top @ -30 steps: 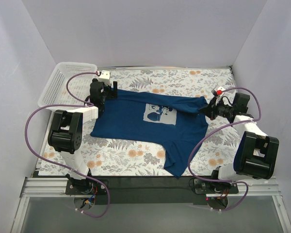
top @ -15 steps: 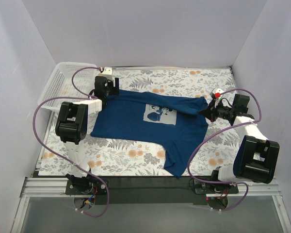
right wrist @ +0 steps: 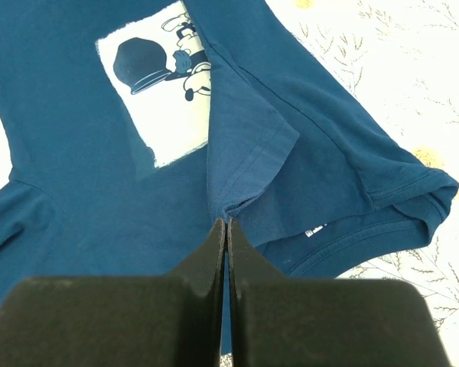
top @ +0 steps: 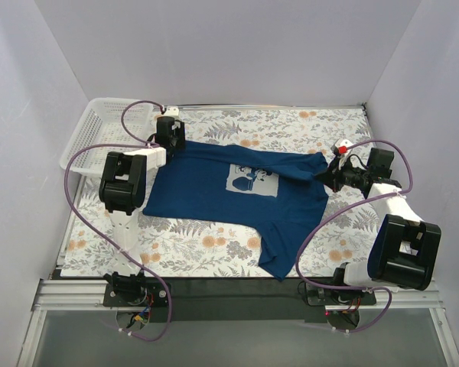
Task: Fold and stack the t-shirts
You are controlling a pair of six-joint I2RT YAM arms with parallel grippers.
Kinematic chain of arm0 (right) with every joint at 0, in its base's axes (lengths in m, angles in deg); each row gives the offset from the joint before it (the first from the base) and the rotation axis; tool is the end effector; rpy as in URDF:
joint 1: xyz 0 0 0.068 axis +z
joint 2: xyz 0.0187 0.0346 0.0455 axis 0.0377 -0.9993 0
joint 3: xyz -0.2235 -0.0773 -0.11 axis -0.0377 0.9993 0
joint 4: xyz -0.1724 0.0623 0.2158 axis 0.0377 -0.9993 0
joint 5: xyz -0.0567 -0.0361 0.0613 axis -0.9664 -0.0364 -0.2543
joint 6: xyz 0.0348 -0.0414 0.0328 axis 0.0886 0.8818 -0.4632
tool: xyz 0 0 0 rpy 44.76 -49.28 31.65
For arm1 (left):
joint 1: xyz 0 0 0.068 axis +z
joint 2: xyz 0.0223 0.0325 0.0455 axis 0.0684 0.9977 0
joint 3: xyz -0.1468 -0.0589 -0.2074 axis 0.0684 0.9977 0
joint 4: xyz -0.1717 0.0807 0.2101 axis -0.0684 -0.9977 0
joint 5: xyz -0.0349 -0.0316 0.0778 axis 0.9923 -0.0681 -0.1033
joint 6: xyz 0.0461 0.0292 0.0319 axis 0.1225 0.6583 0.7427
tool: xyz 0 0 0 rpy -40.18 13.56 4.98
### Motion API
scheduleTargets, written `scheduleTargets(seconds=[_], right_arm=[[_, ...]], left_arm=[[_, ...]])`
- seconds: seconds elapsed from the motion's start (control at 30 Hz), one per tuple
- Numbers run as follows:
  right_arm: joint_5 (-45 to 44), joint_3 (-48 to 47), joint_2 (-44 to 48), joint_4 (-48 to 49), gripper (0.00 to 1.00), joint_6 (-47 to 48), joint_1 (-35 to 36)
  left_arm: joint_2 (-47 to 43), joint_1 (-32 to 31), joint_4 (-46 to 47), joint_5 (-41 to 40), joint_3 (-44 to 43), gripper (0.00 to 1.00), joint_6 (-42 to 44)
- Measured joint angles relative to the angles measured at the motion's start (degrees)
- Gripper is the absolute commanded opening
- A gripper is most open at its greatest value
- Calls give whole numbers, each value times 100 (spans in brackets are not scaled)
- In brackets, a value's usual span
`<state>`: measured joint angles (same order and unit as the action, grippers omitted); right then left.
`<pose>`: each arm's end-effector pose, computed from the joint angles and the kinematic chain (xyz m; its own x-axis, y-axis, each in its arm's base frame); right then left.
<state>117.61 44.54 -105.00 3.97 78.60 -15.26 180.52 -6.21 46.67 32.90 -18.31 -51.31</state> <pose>0.3059 -0.0298 0.1946 -0.2227 -0.2877 -0.9315 -0.7700 0.6379 -0.0130 0.4945 -0.0808 0.1099 -0.4245 -0.5652 -0.7073 -0.2932 0.8249 -0.4833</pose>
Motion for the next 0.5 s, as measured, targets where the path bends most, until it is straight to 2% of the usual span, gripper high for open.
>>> scheduleTargets(seconds=[0.33, 0.5], right_arm=[[-81, -42, 157, -57, 1, -13, 0], [-79, -166, 485, -83, 1, 20, 0]], left_arm=[[398, 0, -688, -140, -616, 38, -22], [507, -2, -1014, -162, -920, 38, -22]])
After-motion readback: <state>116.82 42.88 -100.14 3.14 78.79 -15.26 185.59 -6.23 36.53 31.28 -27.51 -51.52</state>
